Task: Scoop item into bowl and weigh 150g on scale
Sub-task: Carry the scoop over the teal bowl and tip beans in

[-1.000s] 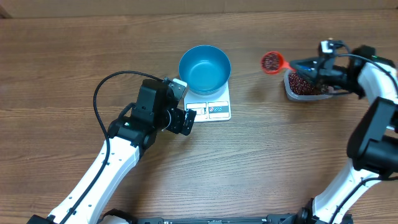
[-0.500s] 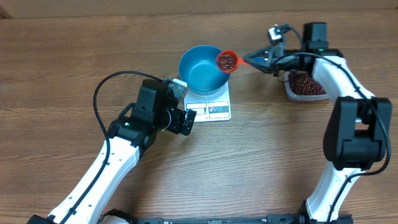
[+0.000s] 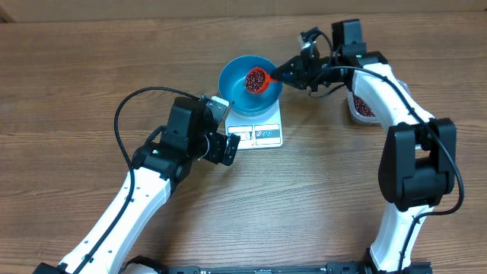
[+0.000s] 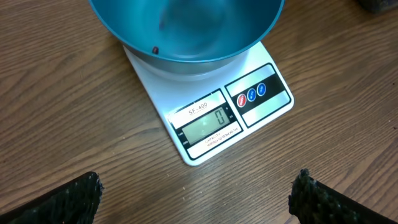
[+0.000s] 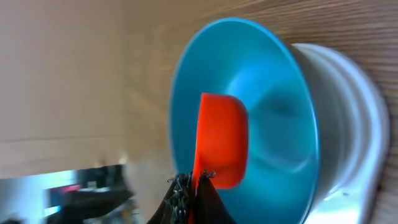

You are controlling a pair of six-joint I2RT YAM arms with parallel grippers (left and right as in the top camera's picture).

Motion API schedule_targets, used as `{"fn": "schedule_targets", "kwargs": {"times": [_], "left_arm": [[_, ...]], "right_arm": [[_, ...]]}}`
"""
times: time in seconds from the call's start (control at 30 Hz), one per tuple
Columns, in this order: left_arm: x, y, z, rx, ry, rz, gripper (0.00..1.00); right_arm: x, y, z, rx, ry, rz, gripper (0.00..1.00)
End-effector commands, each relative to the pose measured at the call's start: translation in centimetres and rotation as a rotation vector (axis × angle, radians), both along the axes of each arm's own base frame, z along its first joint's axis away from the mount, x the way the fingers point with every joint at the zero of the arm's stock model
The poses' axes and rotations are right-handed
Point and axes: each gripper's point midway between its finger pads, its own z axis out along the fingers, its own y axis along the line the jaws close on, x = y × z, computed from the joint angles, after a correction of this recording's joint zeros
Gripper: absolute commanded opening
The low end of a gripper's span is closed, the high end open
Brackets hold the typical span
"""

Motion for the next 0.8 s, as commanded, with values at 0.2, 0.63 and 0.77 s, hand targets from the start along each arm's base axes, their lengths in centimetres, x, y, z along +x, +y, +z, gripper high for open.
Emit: {"fn": "schedule_targets", "kwargs": {"times": [0.2, 0.63, 0.77], "left_arm": [[-0.1, 0.3, 0.4, -0.010, -0.012, 0.013, 1.00], [-0.1, 0.3, 0.4, -0.009, -0.012, 0.013, 1.00], [-0.1, 0.3, 0.4, -0.009, -0.012, 0.013, 1.00]], "right_arm": [[1.0, -0.2, 4.9, -0.420, -0.368, -0.068, 0.04], [0.1, 1.6, 5.5, -0.807, -0.563, -0.106, 0.04], [-0.2, 1.3, 5.9, -0.944, -0.602, -0.159, 0.04]]}}
